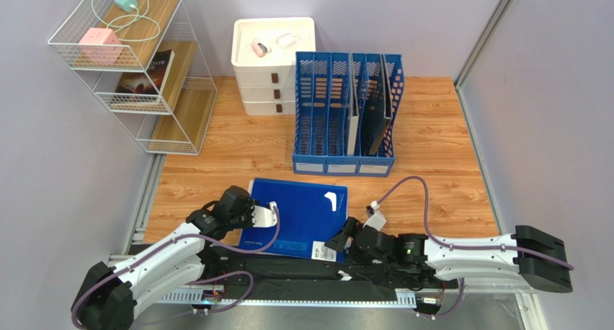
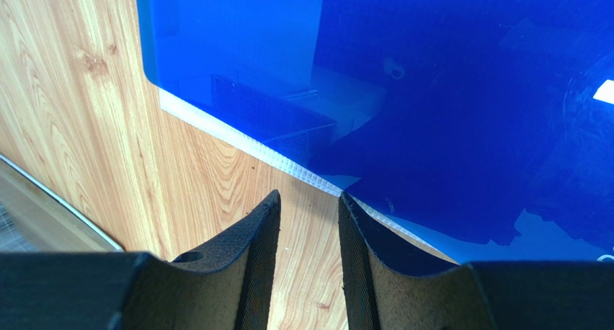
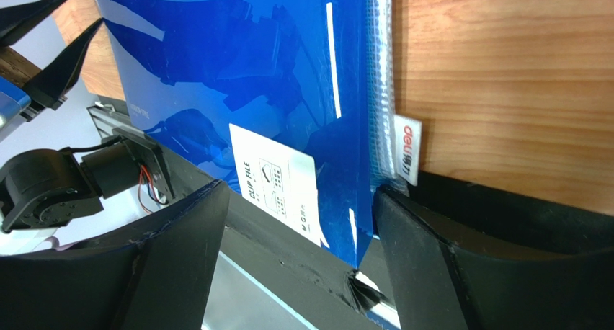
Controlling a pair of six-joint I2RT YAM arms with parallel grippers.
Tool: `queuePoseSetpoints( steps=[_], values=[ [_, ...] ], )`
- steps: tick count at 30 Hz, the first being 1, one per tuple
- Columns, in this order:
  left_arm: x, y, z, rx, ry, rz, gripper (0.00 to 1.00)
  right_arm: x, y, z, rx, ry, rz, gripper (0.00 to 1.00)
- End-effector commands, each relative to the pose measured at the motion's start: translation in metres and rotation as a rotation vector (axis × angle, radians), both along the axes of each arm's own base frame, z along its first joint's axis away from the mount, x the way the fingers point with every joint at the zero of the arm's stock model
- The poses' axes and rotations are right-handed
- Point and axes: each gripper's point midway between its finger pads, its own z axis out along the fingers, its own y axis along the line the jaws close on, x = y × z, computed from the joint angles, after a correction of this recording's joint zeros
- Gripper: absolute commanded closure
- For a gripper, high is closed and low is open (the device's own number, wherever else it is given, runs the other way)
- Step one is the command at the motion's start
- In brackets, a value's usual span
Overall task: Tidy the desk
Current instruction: Pick up the folder from the corner of the board.
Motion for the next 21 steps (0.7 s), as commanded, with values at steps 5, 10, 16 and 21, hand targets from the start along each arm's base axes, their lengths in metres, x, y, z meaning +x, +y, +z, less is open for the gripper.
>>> queuePoseSetpoints(
  steps=[5,10,16,21],
  values=[
    [-0.003,-0.019,0.000,-0.029,0.069,-0.037,0.58,0.004,0.009,0.000,0.052,-0.004,-0.024,0.19],
    [-0.003,-0.030,0.000,-0.008,0.090,-0.060,0.58,0.005,0.014,0.006,0.091,-0.011,-0.027,0.20],
    [-0.001,-0.040,-0.002,-0.004,0.110,-0.068,0.58,0.007,0.010,0.008,0.156,-0.015,-0.048,0.23],
    [-0.001,-0.048,-0.001,-0.003,0.122,-0.078,0.58,0.009,0.014,0.022,0.264,-0.033,-0.064,0.28]
  ],
)
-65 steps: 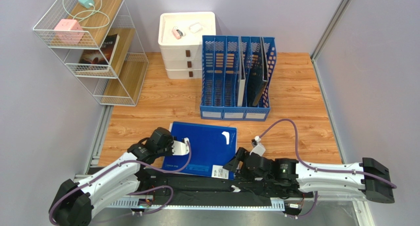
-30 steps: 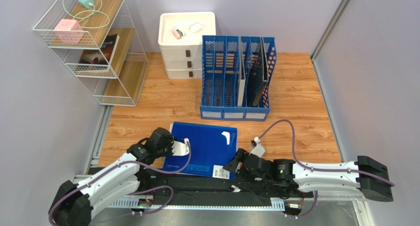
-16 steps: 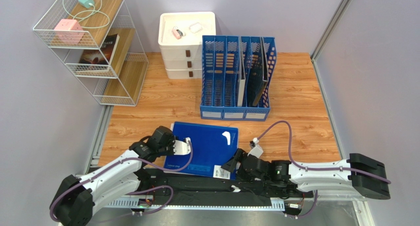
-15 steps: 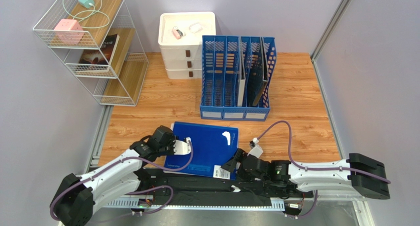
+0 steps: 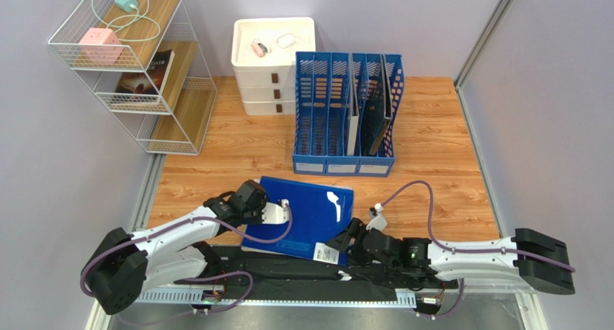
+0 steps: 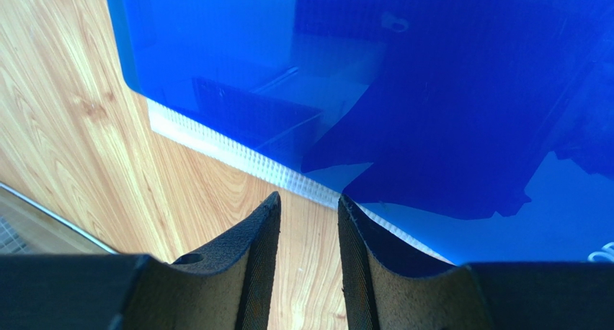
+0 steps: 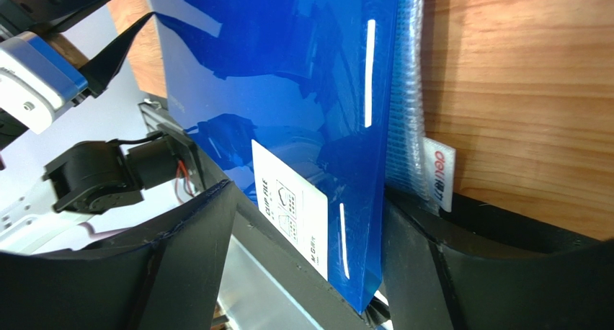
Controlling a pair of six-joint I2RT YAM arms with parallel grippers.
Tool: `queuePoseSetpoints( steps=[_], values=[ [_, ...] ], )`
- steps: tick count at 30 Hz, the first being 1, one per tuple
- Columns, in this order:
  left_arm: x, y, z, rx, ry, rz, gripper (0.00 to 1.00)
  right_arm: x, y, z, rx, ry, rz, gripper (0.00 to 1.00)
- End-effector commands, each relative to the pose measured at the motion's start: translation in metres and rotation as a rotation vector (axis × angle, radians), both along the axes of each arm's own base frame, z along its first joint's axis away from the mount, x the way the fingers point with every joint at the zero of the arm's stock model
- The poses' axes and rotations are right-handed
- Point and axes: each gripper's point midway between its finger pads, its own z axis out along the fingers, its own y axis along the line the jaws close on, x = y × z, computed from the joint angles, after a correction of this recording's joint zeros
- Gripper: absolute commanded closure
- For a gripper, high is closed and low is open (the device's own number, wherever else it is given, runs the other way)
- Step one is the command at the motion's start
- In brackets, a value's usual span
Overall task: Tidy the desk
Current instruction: Pick up the folder from the corner of the board.
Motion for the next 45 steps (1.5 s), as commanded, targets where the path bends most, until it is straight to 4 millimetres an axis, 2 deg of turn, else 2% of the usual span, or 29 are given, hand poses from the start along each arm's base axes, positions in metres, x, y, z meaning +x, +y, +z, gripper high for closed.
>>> queuePoseSetpoints(
  steps=[1,4,9,12,13,21,24,25,27,28,29,30,31,32,33,34,35,36,37,38,39,40,42,44,45],
  values=[
    [-0.009,-0.027,-0.002,-0.090,0.070,-0.036,0.58,0.006,0.010,0.022,0.146,-0.020,-0.037,0.28],
    [-0.011,-0.033,-0.003,-0.084,0.075,-0.051,0.59,0.008,0.014,0.035,0.196,-0.045,-0.036,0.35],
    [-0.013,-0.044,-0.002,-0.081,0.080,-0.063,0.63,0.010,0.024,0.064,0.263,-0.094,-0.018,0.39],
    [-0.014,-0.049,-0.002,-0.091,0.082,-0.071,0.63,0.012,0.024,0.070,0.267,-0.105,-0.025,0.49],
    [-0.014,-0.049,-0.003,-0.091,0.086,-0.072,0.63,0.013,0.025,0.072,0.278,-0.107,-0.031,0.57],
    [-0.016,-0.053,-0.005,-0.100,0.082,-0.079,0.64,0.018,0.035,0.076,0.280,-0.119,-0.042,0.77],
    [-0.015,-0.054,-0.001,-0.114,0.066,-0.074,0.64,0.018,0.041,0.076,0.266,-0.126,-0.026,0.94],
    [-0.010,-0.055,0.006,-0.131,0.035,-0.062,0.64,0.019,0.044,0.076,0.256,-0.131,-0.024,1.00],
    [0.000,-0.060,0.020,-0.185,-0.021,-0.010,0.65,0.021,0.047,0.077,0.222,-0.172,-0.006,1.00],
    [0.009,-0.063,0.040,-0.238,-0.085,0.018,0.66,0.021,0.045,0.068,0.169,-0.179,0.002,1.00],
    [0.012,-0.066,0.052,-0.292,-0.108,0.052,0.66,0.025,0.050,0.080,0.162,-0.208,-0.004,1.00],
    [0.013,-0.068,0.065,-0.334,-0.130,0.068,0.66,0.026,0.049,0.080,0.121,-0.238,0.008,1.00],
    [0.015,-0.070,0.093,-0.426,-0.186,0.085,0.66,0.023,0.044,0.070,0.038,-0.254,0.030,1.00],
    [0.017,-0.070,0.110,-0.492,-0.216,0.125,0.66,0.028,0.050,0.091,0.038,-0.288,0.017,1.00],
    [0.019,-0.067,0.138,-0.584,-0.286,0.153,0.66,0.027,0.049,0.094,-0.006,-0.326,0.047,1.00],
    [0.024,-0.059,0.157,-0.629,-0.341,0.200,0.66,0.025,0.044,0.093,-0.068,-0.337,0.073,1.00],
    [0.025,-0.054,0.171,-0.679,-0.362,0.228,0.66,0.028,0.049,0.116,-0.062,-0.365,0.067,1.00],
    [0.023,-0.047,0.190,-0.741,-0.405,0.242,0.65,0.026,0.049,0.129,-0.076,-0.393,0.081,1.00],
    [0.025,-0.040,0.199,-0.766,-0.429,0.264,0.65,0.026,0.037,0.124,-0.178,-0.417,0.112,1.00],
    [0.027,-0.034,0.207,-0.795,-0.460,0.285,0.65,0.030,0.040,0.156,-0.165,-0.450,0.095,1.00],
    [0.027,-0.027,0.216,-0.825,-0.501,0.299,0.65,0.027,0.030,0.155,-0.246,-0.466,0.126,1.00],
    [0.031,-0.017,0.216,-0.822,-0.529,0.339,0.65,0.028,0.025,0.163,-0.288,-0.498,0.145,1.00],
    [0.032,-0.009,0.224,-0.862,-0.565,0.368,0.65,0.033,0.014,0.196,-0.364,-0.549,0.134,1.00],
    [0.036,-0.002,0.223,-0.876,-0.579,0.413,0.65,0.037,0.008,0.215,-0.422,-0.584,0.139,1.00],
    [0.038,0.001,0.221,-0.874,-0.583,0.428,0.65,0.038,0.007,0.232,-0.460,-0.593,0.153,1.00]
  ],
)
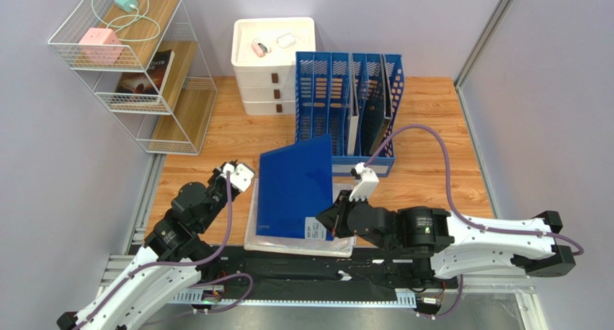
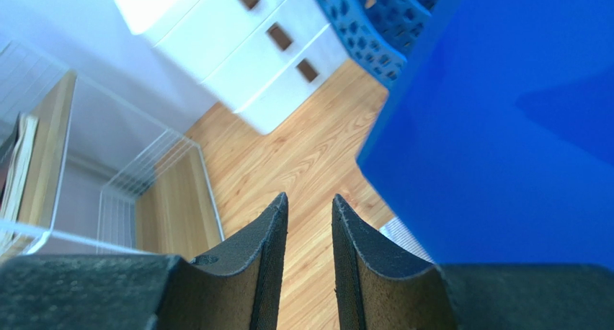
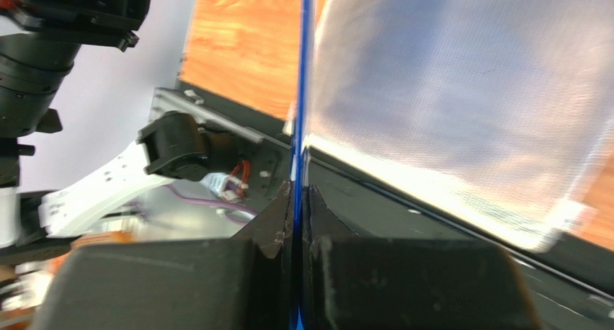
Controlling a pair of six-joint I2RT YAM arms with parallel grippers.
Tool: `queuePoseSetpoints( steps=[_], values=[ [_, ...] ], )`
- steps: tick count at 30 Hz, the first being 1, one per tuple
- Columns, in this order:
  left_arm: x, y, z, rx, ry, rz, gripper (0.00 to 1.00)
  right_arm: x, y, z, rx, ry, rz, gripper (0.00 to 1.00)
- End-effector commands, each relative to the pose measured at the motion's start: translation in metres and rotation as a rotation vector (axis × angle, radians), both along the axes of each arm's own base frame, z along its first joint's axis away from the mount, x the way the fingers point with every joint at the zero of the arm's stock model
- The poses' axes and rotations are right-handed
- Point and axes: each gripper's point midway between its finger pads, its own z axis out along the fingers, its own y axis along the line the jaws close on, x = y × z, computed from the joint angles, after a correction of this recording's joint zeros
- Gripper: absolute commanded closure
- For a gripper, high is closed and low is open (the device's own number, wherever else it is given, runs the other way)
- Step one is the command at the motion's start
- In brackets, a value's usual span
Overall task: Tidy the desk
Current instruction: Pick up the folder from the corner of the board.
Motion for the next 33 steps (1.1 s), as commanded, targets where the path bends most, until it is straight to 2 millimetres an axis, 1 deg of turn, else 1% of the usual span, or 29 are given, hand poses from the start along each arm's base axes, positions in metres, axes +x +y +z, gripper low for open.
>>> queuePoseSetpoints(
  steps=[1,2,3,4,5,6,7,8,9,10,11,12,13,15,16,17,20,24,28,29,30,33],
  values=[
    [0.011,0.015,-0.008,-0.060,0.019,0.104,0.65,0.021,-0.038,0.038,-0.276,-0.169,-0.036,1.00],
    [0.014,0.017,-0.010,-0.062,0.021,0.116,0.65,0.022,-0.040,0.045,-0.314,-0.187,-0.032,1.00],
    [0.016,0.017,-0.014,-0.061,0.032,0.122,0.65,0.020,-0.040,0.043,-0.399,-0.201,-0.013,1.00],
    [0.019,0.018,-0.017,-0.066,0.036,0.128,0.65,0.021,-0.037,0.071,-0.371,-0.219,-0.017,1.00],
    [0.020,0.018,-0.019,-0.069,0.039,0.130,0.65,0.026,-0.041,0.086,-0.380,-0.245,-0.054,1.00],
    [0.022,0.017,-0.025,-0.062,0.053,0.128,0.65,0.027,-0.049,0.079,-0.504,-0.262,-0.050,1.00],
    [0.024,0.018,-0.026,-0.062,0.058,0.134,0.65,0.033,-0.052,0.111,-0.467,-0.289,-0.096,1.00],
    [0.024,0.018,-0.028,-0.058,0.064,0.135,0.65,0.037,-0.051,0.112,-0.512,-0.296,-0.120,1.00],
    [0.025,0.017,-0.031,-0.052,0.075,0.129,0.65,0.039,-0.065,0.115,-0.582,-0.312,-0.124,1.00],
    [0.026,0.016,-0.033,-0.049,0.078,0.126,0.66,0.040,-0.067,0.135,-0.540,-0.318,-0.139,1.00],
    [0.025,0.015,-0.035,-0.048,0.081,0.120,0.66,0.041,-0.065,0.137,-0.559,-0.321,-0.138,1.00],
    [0.025,0.014,-0.038,-0.044,0.088,0.116,0.66,0.040,-0.069,0.141,-0.574,-0.332,-0.116,1.00],
    [0.026,0.014,-0.037,-0.045,0.082,0.117,0.65,0.040,-0.070,0.145,-0.560,-0.329,-0.114,1.00],
    [0.027,0.014,-0.040,-0.041,0.083,0.115,0.66,0.042,-0.080,0.158,-0.509,-0.326,-0.131,1.00],
    [0.026,0.013,-0.041,-0.041,0.087,0.111,0.66,0.043,-0.084,0.160,-0.498,-0.326,-0.138,1.00],
    [0.026,0.012,-0.042,-0.039,0.088,0.108,0.66,0.044,-0.094,0.165,-0.475,-0.325,-0.151,1.00],
    [0.027,0.012,-0.042,-0.039,0.091,0.108,0.66,0.052,-0.115,0.168,-0.463,-0.322,-0.191,1.00],
    [0.026,0.011,-0.044,-0.034,0.096,0.102,0.66,0.073,-0.141,0.173,-0.521,-0.327,-0.272,1.00],
    [0.026,0.012,-0.046,-0.029,0.097,0.106,0.66,0.086,-0.152,0.179,-0.572,-0.349,-0.315,1.00],
    [0.027,0.012,-0.046,-0.028,0.097,0.106,0.66,0.087,-0.152,0.178,-0.595,-0.357,-0.312,1.00],
    [0.027,0.012,-0.047,-0.027,0.098,0.107,0.66,0.092,-0.157,0.178,-0.615,-0.354,-0.334,1.00],
    [0.027,0.012,-0.048,-0.024,0.100,0.106,0.66,0.100,-0.164,0.169,-0.675,-0.337,-0.354,1.00]
  ],
)
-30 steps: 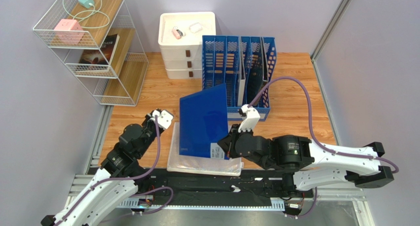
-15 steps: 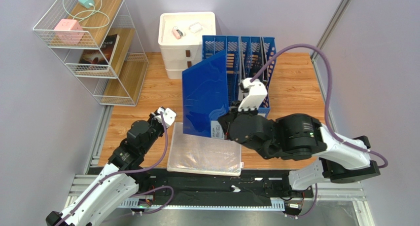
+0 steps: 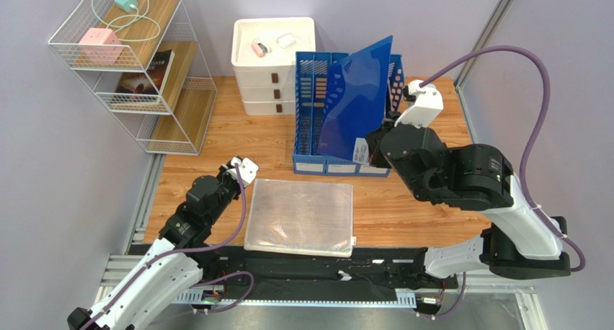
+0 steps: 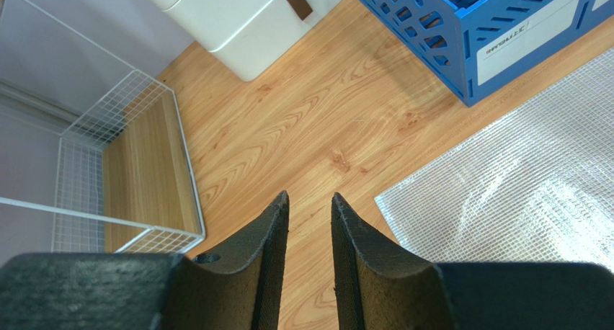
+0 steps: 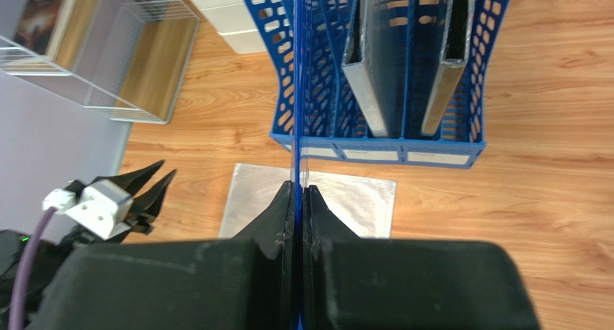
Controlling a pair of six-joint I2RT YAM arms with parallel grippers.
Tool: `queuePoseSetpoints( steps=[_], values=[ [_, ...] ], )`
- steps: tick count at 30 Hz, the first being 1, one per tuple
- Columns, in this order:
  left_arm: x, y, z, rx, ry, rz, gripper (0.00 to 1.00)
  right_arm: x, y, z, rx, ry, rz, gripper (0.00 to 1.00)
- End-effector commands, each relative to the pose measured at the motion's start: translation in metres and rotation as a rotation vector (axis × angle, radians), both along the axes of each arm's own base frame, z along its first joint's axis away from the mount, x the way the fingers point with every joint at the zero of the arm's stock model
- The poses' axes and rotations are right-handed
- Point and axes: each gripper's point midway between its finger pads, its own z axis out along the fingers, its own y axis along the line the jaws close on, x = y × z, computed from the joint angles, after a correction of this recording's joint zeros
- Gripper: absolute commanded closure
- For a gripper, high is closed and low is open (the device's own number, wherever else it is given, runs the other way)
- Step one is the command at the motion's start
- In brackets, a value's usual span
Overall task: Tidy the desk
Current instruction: Pick up the folder from the corner of the board, then place the folder in the storage box.
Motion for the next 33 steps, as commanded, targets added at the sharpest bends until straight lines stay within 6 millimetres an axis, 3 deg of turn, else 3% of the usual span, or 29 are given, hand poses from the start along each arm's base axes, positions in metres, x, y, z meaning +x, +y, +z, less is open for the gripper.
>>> queuePoseSetpoints(
  steps=[1,11,14,20,33],
  values=[
    [0.004,-0.003,0.006,-0.031,-0.022,-0.001,0.66,0.000,-0.057,-0.038,-0.373,0.068,-0.052,1.00],
    [0.004,-0.004,0.004,-0.025,-0.021,-0.003,0.66,0.012,-0.072,-0.050,-0.445,0.104,-0.111,1.00],
    [0.004,-0.003,0.004,-0.023,-0.021,-0.004,0.66,0.013,-0.067,-0.057,-0.466,0.128,-0.100,1.00],
    [0.004,-0.004,0.003,-0.020,-0.021,-0.006,0.66,0.003,-0.070,-0.070,-0.440,0.169,-0.072,1.00],
    [0.007,-0.003,0.001,-0.014,-0.013,0.005,0.66,-0.033,-0.109,-0.079,-0.263,0.192,-0.029,1.00]
  ],
)
